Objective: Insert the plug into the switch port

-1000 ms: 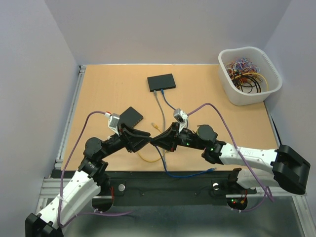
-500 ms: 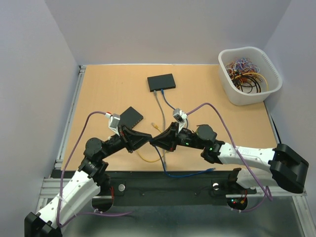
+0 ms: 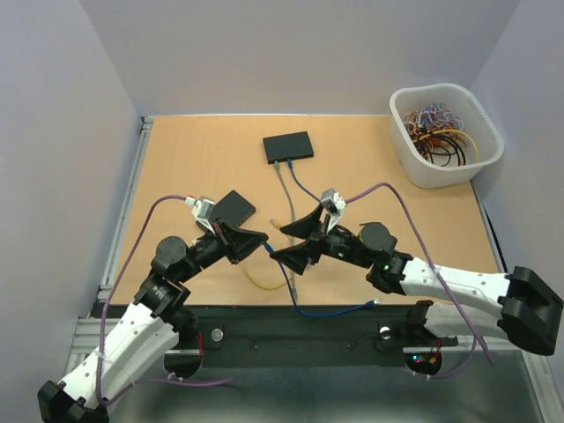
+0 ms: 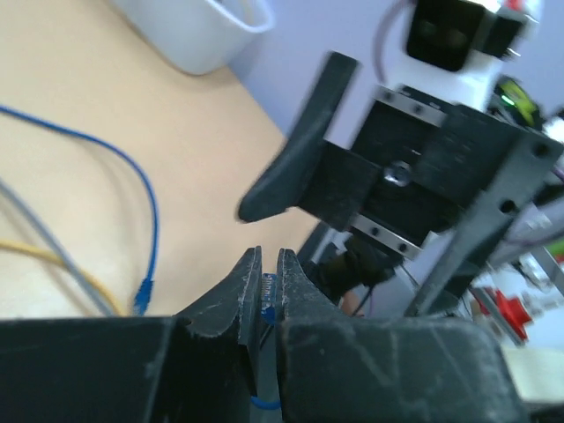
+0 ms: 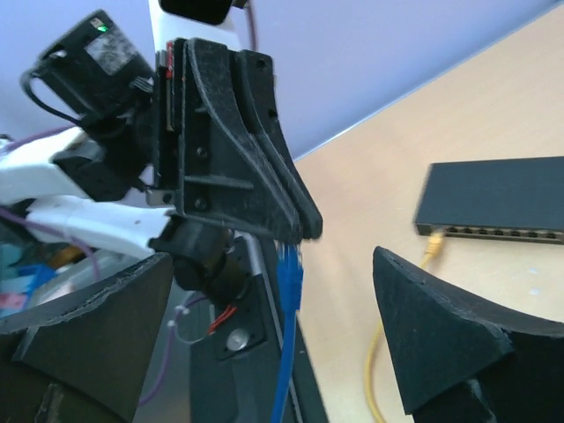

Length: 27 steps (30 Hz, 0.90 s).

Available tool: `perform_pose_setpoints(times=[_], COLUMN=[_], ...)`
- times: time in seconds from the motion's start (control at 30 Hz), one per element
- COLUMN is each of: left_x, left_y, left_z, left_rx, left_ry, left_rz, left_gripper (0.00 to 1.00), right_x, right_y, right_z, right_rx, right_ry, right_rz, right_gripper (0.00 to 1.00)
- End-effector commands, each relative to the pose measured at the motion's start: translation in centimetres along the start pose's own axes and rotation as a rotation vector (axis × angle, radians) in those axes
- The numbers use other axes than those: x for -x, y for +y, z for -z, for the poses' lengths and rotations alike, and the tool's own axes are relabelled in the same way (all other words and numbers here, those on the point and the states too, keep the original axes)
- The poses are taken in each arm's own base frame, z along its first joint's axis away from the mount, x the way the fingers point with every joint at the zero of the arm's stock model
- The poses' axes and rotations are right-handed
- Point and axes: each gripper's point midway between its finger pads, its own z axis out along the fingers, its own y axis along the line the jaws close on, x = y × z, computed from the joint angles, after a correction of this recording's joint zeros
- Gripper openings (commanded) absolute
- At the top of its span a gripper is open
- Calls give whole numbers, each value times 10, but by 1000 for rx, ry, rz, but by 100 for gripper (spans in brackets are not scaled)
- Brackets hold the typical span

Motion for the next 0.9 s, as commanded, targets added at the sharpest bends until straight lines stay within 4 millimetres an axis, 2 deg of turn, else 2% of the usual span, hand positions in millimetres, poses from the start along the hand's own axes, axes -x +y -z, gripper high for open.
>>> perform_pose_setpoints(times=[0.0, 0.03, 0.07, 0.1, 0.13, 0.2, 0.23, 0.3, 0.37, 0.4, 0.43, 0.53, 0.67, 0.87], left_x=[29, 30, 35, 41, 38, 46, 45, 46, 43, 43, 43, 41, 42, 40], left_y=[15, 18, 24, 22, 27, 29, 33, 38, 42, 43, 43, 46, 48, 51], left_z=[2, 4, 5, 5, 7, 8, 9, 9, 7, 6, 6, 5, 5, 4], left_rx=[206, 253, 299, 311, 349, 385, 408, 440, 465, 467, 469, 481, 495, 497], left_ry=[-61, -55, -74, -87, -77, -102, -97, -96, -77, -75, -73, -69, -69, -67], left_rz=[31, 63, 84, 91, 110, 127, 135, 141, 150, 153, 155, 159, 156, 155], left_gripper=[0, 0, 0, 0, 0, 0, 0, 0, 0, 0, 0, 0, 0, 0], right_x=[45, 38, 45, 42, 32, 23, 26, 23, 20, 11, 16, 7, -5, -11], right_y=[-13, -27, -26, -30, -39, -46, -46, -49, -48, -48, -44, -44, -45, -45], right_z=[7, 12, 12, 12, 15, 10, 6, 4, -5, -11, -13, -27, -41, -51], right_rx=[-149, -217, -232, -249, -286, -310, -330, -371, -390, -389, -387, -396, -394, -391], right_ry=[-82, -42, -39, -15, 41, 102, 103, 114, 121, 147, 138, 166, 198, 213], right_rz=[118, 150, 170, 185, 206, 216, 230, 248, 272, 289, 298, 324, 335, 343], right_gripper=[100, 98, 96, 93, 87, 81, 76, 73, 69, 66, 66, 60, 57, 53])
